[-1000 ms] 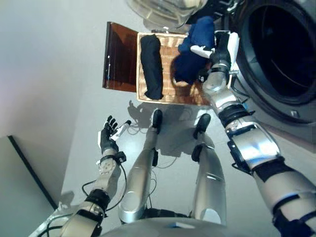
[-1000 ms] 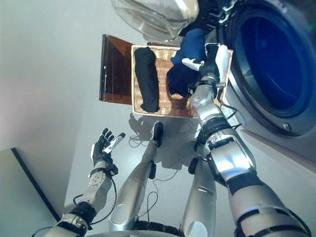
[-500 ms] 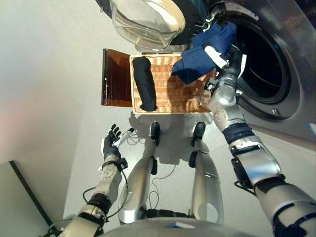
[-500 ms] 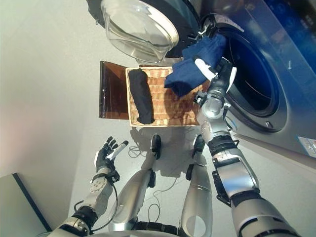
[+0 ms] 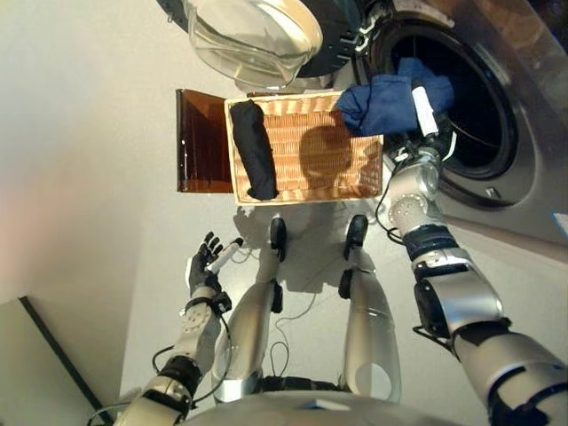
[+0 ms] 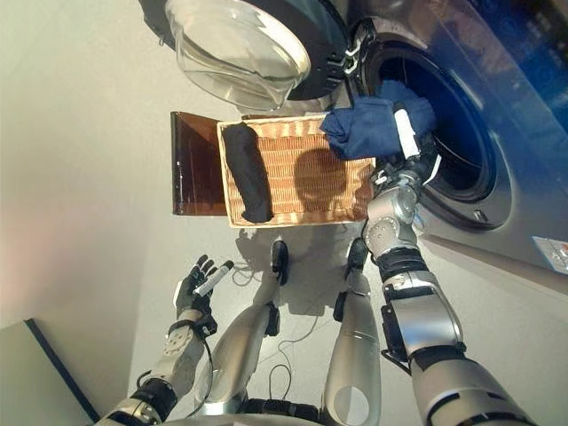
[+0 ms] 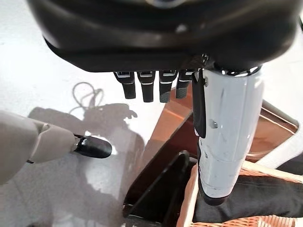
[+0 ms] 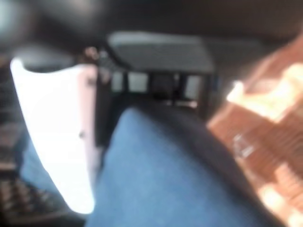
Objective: Pick up the clothes and place them into the washing machine
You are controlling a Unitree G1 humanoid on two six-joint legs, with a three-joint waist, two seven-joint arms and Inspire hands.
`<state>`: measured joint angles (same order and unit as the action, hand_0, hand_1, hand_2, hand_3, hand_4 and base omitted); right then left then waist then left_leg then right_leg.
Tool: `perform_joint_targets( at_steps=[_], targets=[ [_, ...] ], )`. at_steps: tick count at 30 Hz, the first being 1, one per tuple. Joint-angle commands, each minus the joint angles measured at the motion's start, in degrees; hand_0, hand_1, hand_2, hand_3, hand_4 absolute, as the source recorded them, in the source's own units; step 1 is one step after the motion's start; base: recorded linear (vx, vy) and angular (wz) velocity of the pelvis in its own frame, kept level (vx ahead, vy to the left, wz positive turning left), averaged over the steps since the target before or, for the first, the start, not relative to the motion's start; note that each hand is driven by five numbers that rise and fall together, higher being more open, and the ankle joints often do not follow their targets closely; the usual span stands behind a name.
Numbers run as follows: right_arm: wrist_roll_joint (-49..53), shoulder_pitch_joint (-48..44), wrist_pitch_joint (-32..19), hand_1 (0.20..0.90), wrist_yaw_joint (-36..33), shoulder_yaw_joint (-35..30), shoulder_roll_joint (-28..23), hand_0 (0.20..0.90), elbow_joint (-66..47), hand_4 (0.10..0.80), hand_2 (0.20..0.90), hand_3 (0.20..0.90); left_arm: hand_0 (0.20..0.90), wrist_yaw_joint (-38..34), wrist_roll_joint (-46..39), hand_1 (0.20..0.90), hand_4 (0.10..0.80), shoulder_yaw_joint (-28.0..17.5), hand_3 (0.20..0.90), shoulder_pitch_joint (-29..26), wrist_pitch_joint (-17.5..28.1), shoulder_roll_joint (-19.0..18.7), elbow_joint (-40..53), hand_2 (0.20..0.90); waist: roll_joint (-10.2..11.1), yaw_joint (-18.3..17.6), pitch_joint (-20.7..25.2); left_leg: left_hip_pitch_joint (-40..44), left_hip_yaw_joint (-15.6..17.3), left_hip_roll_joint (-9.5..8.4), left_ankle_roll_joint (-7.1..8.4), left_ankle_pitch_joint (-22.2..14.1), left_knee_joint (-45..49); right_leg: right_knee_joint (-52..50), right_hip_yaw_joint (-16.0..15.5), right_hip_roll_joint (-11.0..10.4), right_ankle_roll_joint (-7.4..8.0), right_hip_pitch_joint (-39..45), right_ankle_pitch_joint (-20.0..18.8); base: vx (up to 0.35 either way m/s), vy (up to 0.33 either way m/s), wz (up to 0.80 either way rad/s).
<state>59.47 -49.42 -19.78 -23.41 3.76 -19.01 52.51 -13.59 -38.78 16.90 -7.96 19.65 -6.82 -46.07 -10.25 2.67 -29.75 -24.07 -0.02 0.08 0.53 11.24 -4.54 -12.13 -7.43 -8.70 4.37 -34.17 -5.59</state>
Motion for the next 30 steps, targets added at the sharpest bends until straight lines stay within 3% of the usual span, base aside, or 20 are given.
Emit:
perform_joint_targets(
  at_steps=[1,10,20,30],
  targets=[
    [3.5,-8.2,-5.4,0.2,3.8,-1.2,-2.8,0.2,-0.4,0.3,0.2,0.2,0.9,0.4,-1.6,0.9,0.8,2.2,0.9,0.3,1.4,0.6,1.6,0.9,-4.6,0.3,0.0,0.3,2.6,-3.39,3.99,-2.4,-0.5,-1.2,3.6,0.6,1.13,2.3,4.7,0.0,0.0,0.0],
    [12.4,-15.0,-7.3,0.2,5.6,-5.8,-5.5,0.2,6.4,0.3,0.2,0.2,0.9,1.5,-2.7,0.9,0.8,3.4,0.9,0.8,1.2,0.1,2.5,0.9,-6.2,1.4,0.0,-0.5,2.5,-3.74,4.04,-2.3,-0.5,-2.1,3.9,0.2,1.17,0.8,5.2,0.002,0.0,0.0],
    [18.3,-22.7,-9.9,0.2,5.0,-9.2,-15.9,0.2,11.9,0.3,0.2,0.2,0.9,1.9,-2.0,0.9,0.8,4.0,0.9,1.2,1.3,-0.6,1.6,0.9,-7.5,2.1,0.6,-0.2,2.1,-4.3,4.23,-2.5,-0.5,-3.0,3.8,-0.4,1.42,1.0,6.3,0.012,0.008,0.04],
    [20.0,-25.9,-11.9,0.2,3.6,-9.6,-21.0,0.2,12.8,0.3,0.2,0.2,0.9,3.3,-3.8,0.9,0.8,3.3,0.9,1.3,0.8,-0.6,-1.7,0.9,-7.8,2.2,1.8,-0.3,2.0,-4.28,4.31,-2.4,-0.5,-2.8,3.8,-0.4,1.42,0.9,6.0,0.007,0.001,0.0]
  ],
)
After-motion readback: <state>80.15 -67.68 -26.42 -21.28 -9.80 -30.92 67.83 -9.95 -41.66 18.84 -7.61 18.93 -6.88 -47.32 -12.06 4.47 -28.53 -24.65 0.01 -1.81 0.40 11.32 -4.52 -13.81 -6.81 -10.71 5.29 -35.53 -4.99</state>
